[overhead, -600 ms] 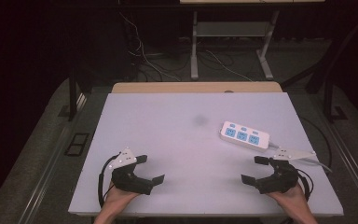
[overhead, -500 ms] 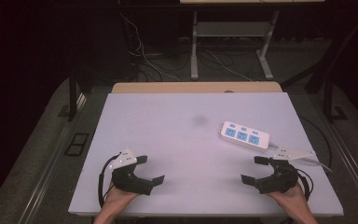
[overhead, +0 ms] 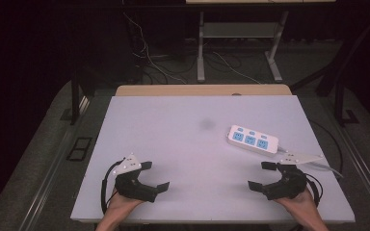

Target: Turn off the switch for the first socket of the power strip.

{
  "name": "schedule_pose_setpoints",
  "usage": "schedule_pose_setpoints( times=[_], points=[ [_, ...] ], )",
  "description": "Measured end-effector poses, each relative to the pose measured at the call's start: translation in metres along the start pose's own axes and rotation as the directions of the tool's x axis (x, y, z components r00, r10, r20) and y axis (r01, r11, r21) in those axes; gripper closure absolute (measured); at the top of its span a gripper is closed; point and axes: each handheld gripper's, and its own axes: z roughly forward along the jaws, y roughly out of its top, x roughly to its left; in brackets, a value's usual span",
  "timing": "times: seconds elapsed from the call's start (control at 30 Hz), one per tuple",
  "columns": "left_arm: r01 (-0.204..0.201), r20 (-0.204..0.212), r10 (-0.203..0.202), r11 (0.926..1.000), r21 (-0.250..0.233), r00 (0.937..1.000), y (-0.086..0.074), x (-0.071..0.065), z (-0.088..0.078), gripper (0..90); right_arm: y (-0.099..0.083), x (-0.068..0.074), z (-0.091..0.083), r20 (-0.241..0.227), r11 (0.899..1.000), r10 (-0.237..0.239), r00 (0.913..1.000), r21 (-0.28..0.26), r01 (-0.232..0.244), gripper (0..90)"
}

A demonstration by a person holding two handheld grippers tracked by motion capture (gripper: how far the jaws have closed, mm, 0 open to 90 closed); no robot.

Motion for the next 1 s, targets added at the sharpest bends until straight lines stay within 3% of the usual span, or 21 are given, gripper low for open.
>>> schedule_pose_setpoints(
  times=[0.53, 1.0],
  points=[
    [0.010, -0.002, -0.010, 0.9999, -0.005, 1.0000, -0.002, 0.000, -0.003, 0.0, 0.005, 0.002, 0.002, -0.013, 0.999, -0.002, 0.9999, 0.040, 0.003, 0.7],
    [0.015, -0.010, -0.015, 0.9999, -0.003, 0.9998, -0.003, -0.001, -0.004, 0.0, 0.022, -0.005, -0.009, -0.010, 0.997, -0.014, 0.9999, 0.074, 0.014, 0.7]
  ],
)
